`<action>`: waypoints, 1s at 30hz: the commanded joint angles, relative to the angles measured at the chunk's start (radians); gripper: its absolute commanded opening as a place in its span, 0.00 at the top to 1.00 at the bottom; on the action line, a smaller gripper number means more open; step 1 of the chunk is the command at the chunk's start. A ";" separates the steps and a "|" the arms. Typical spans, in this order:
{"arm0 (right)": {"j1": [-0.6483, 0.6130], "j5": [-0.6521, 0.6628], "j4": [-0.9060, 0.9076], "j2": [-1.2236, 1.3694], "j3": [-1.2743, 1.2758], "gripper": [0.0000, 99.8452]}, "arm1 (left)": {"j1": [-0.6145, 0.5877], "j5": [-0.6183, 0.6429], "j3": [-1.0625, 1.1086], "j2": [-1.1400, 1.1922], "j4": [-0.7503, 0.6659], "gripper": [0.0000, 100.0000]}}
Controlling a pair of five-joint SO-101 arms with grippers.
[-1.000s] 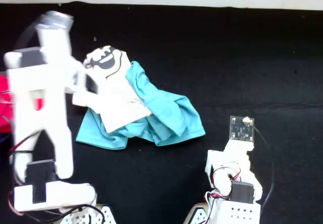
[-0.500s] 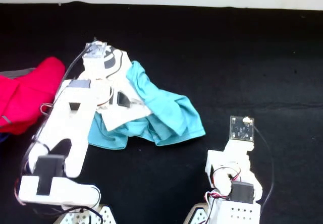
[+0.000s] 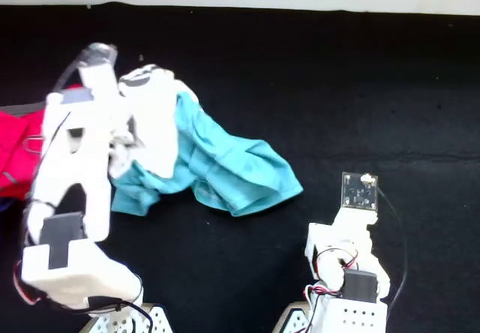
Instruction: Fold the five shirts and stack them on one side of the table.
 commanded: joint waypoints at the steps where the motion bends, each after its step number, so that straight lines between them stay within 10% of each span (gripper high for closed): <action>1: -0.008 -0.011 0.008 -0.013 0.127 0.99 | -0.088 0.003 -0.183 -0.124 0.127 0.99; 17: -0.081 -0.006 -0.068 -0.013 0.128 0.99 | -0.527 -0.480 -0.271 -0.202 0.247 0.99; 24: -0.079 -0.006 -0.418 -0.013 0.128 0.99 | -0.825 -0.488 -0.271 -0.127 0.103 0.99; 30: -0.094 0.209 -0.452 -0.013 0.062 0.99 | -0.934 -0.488 -0.269 -0.127 0.080 0.80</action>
